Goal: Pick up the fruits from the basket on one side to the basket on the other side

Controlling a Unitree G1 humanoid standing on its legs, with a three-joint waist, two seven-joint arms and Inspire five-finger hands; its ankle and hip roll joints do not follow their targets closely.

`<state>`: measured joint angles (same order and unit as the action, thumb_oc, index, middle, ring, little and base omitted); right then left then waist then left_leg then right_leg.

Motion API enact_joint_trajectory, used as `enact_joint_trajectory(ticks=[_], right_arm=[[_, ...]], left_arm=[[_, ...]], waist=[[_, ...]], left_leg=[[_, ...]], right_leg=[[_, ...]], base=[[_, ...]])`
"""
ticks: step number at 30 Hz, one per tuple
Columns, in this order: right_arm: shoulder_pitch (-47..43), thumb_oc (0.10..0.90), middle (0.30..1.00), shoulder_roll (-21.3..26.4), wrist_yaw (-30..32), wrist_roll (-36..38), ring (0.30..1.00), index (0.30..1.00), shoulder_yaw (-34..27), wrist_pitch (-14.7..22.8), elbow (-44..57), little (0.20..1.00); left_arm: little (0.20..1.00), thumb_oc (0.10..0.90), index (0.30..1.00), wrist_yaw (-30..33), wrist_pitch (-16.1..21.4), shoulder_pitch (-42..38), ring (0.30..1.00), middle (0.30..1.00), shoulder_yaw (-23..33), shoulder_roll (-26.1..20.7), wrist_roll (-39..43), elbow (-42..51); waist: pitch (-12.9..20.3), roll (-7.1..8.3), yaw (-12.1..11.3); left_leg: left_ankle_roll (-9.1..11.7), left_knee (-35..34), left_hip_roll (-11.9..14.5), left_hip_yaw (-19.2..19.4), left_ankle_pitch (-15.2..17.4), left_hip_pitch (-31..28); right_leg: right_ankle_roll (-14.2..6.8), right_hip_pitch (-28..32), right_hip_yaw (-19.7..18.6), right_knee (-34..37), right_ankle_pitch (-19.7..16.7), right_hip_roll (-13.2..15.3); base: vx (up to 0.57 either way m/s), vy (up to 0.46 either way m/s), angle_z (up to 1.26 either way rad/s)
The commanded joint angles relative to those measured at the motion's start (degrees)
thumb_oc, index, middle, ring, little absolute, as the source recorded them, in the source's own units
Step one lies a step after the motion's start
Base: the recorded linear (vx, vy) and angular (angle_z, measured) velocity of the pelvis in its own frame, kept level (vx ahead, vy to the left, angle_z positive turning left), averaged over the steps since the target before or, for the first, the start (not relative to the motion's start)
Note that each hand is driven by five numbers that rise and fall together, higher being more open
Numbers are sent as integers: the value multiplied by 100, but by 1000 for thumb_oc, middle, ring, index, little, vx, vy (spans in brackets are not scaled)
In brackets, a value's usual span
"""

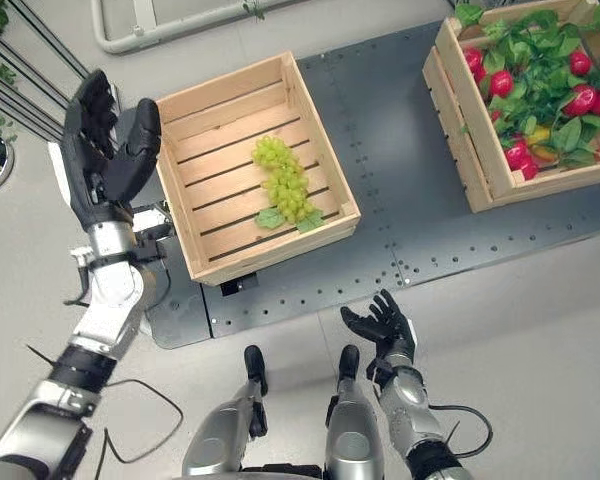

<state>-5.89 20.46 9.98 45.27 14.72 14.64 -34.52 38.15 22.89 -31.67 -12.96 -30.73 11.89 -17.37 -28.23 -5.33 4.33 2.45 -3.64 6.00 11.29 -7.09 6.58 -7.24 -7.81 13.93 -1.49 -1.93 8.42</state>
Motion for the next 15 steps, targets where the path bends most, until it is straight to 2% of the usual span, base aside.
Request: enact_joint_trajectory(ticks=[1,2,3,4,5,6,7,9,11,13,15], right_arm=[[-159,800,900,215,-324,86,900,900,131,145,484,900],[-231,800,900,349,-372,104,900,900,170,146,545,900],[-240,800,900,349,-372,105,900,900,165,146,544,900],[-345,800,900,480,-431,203,900,900,208,153,563,900],[-377,800,900,538,-467,240,900,900,213,164,566,900],[-394,800,900,652,-574,312,900,900,211,197,573,900],[-407,800,900,676,-603,326,900,900,204,201,571,900],[-437,800,900,766,-709,360,900,900,217,256,549,900],[-499,800,900,818,-736,396,900,900,227,275,511,900],[-583,800,900,826,-750,409,900,900,236,266,457,900],[-769,800,900,797,-740,409,900,900,305,260,406,900]], left_arm=[[900,800,900,589,-222,-979,900,900,-28,-555,-953,-389],[900,800,900,766,-515,-1256,900,900,-221,-756,-1432,-563],[900,800,900,768,-515,-1268,900,900,-222,-757,-1432,-566],[900,800,900,932,-956,-1700,900,900,-611,-1080,-2339,-896],[900,800,900,985,-1081,-1952,900,900,-882,-1273,-2483,-1043],[900,800,900,923,-1462,-2434,900,900,-1405,-1610,-3015,-1255],[900,800,900,856,-1581,-2545,900,900,-1515,-1675,-3287,-1307],[900,800,900,728,-1814,-3140,900,900,-2227,-2041,-3689,-1570],[900,800,900,627,-2003,-3585,900,900,-2754,-2202,-4120,-1743],[900,800,900,578,-2135,-3873,900,900,-3057,-2249,-4592,-1864],[900,800,900,458,-2360,-4261,900,900,-3489,-2243,-5413,-2056]], waist=[[-153,275,246],[-157,278,291],[-157,276,283],[-157,290,345],[-157,293,374],[-157,318,428],[-157,321,435],[-157,345,490],[-157,364,529],[-157,365,544],[-157,401,573]], left_leg=[[180,1038,47,-5,777,344],[192,1281,50,29,847,625],[191,1292,54,32,845,646],[197,1581,75,107,923,965],[189,1708,78,144,961,1103],[162,1892,71,211,1036,1335],[154,1931,74,229,1043,1406],[112,2075,74,296,1094,1668],[80,2162,90,365,1112,1906],[55,2190,110,408,1121,2028],[44,2270,130,455,1134,2237]], right_leg=[[380,-437,-372,-1269,801,333],[412,-754,-449,-1539,890,352],[415,-777,-457,-1548,884,349],[450,-1126,-523,-1840,953,357],[462,-1277,-559,-1970,986,361],[460,-1560,-606,-2211,1052,388],[461,-1645,-626,-2258,1050,386],[447,-1959,-688,-2439,1063,378],[431,-2237,-722,-2541,1038,358],[420,-2414,-752,-2662,1042,342],[386,-2638,-784,-2712,1000,327]], base=[[-80,92,-6],[-70,82,-6],[-72,87,-2],[-50,60,3],[-48,97,6],[-20,65,7],[-21,65,18],[-20,42,14],[-15,40,-5],[1,39,2],[0,0,0]])
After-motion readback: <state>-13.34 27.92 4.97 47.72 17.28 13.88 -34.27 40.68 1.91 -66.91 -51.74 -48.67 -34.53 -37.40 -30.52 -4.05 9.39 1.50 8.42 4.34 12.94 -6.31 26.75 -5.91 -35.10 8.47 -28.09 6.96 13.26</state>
